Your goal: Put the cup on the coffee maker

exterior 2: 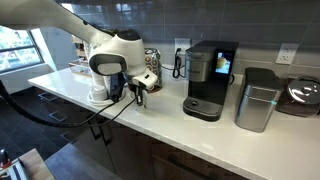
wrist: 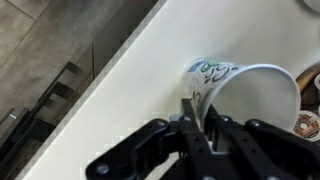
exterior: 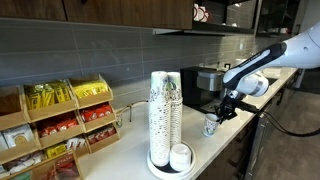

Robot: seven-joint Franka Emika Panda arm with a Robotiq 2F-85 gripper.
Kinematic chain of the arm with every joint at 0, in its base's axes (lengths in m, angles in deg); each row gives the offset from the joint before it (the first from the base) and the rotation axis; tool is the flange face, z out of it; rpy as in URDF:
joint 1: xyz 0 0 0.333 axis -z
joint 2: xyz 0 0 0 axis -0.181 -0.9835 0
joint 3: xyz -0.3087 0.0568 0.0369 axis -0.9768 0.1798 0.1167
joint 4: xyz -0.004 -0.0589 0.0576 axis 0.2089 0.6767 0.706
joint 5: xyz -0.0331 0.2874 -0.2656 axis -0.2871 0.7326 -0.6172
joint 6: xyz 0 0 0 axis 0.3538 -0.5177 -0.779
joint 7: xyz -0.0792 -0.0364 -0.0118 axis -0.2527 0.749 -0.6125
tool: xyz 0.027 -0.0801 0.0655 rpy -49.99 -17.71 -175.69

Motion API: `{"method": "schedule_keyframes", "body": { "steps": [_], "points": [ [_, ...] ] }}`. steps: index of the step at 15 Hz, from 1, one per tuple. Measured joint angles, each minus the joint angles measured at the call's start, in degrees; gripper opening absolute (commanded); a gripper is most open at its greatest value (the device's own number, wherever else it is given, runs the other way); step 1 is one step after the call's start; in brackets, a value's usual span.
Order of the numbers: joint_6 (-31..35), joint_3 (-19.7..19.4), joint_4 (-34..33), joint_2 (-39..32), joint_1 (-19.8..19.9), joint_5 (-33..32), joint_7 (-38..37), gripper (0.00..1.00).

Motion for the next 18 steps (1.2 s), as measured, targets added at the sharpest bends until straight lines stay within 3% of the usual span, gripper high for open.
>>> {"method": "schedule_keyframes", "body": {
  "steps": [8,11,18],
  "points": [
    [8.9,-2.0,-0.01,0.96,1.89,8.93,-1.25,0.01],
    [12.2,-2.71,0.25,0.83,2.61,9.0,-2.01,0.04],
    [12.84,-2.85,-0.11,0.57,2.71,9.06,-4.26,0.01]
  ]
}}
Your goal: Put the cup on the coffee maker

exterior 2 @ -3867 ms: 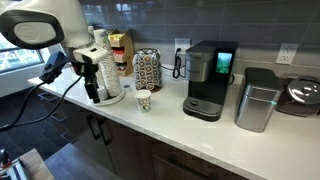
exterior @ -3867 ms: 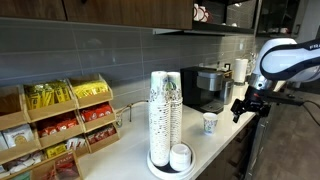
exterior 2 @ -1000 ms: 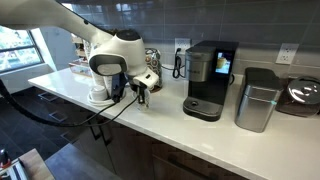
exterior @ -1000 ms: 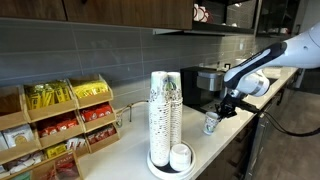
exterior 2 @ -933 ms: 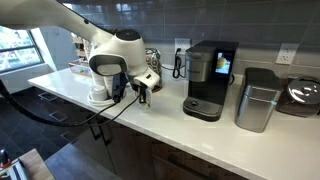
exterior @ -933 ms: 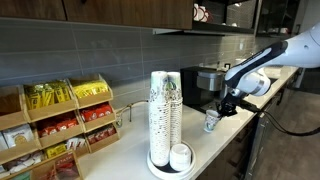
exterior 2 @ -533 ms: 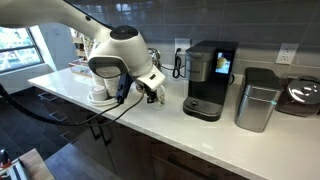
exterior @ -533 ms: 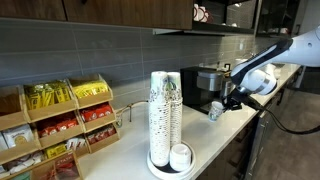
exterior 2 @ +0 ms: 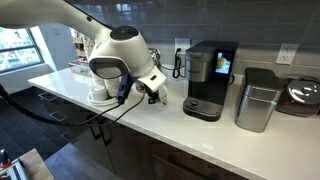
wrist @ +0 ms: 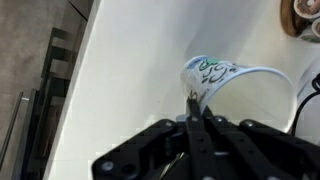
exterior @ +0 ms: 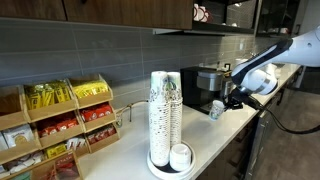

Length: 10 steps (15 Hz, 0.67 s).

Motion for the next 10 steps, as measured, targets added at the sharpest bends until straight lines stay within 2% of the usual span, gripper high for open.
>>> {"method": "schedule_keyframes", "body": {
  "steps": [10],
  "points": [
    [10.71,-0.06,-7.59,-7.53,0.03,1.21,-22.6,0.01]
  ]
}}
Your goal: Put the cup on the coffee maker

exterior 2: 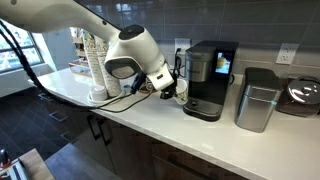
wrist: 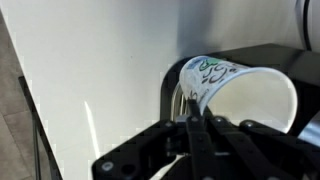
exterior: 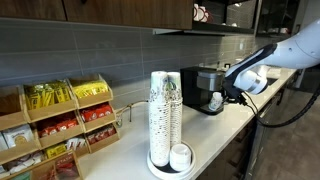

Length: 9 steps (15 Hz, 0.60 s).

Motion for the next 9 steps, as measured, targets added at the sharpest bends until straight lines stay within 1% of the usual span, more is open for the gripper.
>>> {"method": "schedule_keyframes", "body": {
  "steps": [3,9],
  "points": [
    [3.07,-0.35,-1.35,-2.83,0.0,-0.09,-4.55,0.01],
    [3.2,-0.31,-4.01,-5.72,-0.15,-0.04,-8.74,0.01]
  ]
}}
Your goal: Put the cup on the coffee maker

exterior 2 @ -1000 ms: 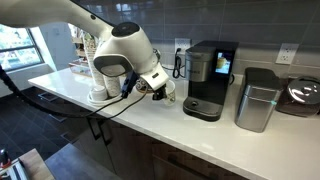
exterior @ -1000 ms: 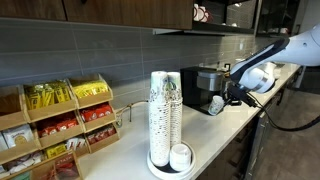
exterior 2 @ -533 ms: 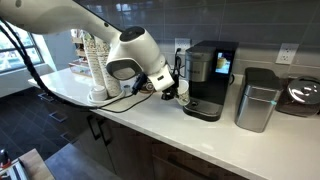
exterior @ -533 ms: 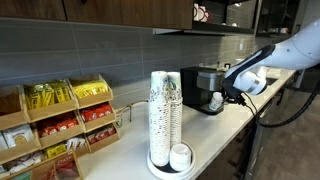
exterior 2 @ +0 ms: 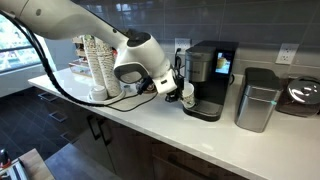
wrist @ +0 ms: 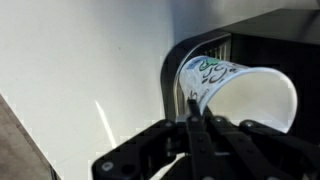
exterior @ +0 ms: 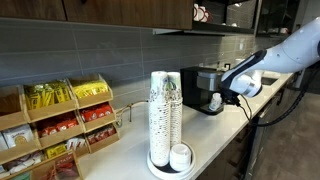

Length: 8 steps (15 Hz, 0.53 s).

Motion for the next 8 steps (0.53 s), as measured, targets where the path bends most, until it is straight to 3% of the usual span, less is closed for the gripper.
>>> {"method": "schedule_keyframes", "body": {
  "steps": [1,3,8],
  "points": [
    [0.13,0.0,-0.34,-0.29,-0.02,0.0,-0.42,0.28],
    [0.69,0.0,-0.87,-0.75,-0.03,0.0,-1.25,0.36],
    [2.07,0.05,-1.81,-1.94,-0.2,0.0,-2.75,0.74]
  ]
}}
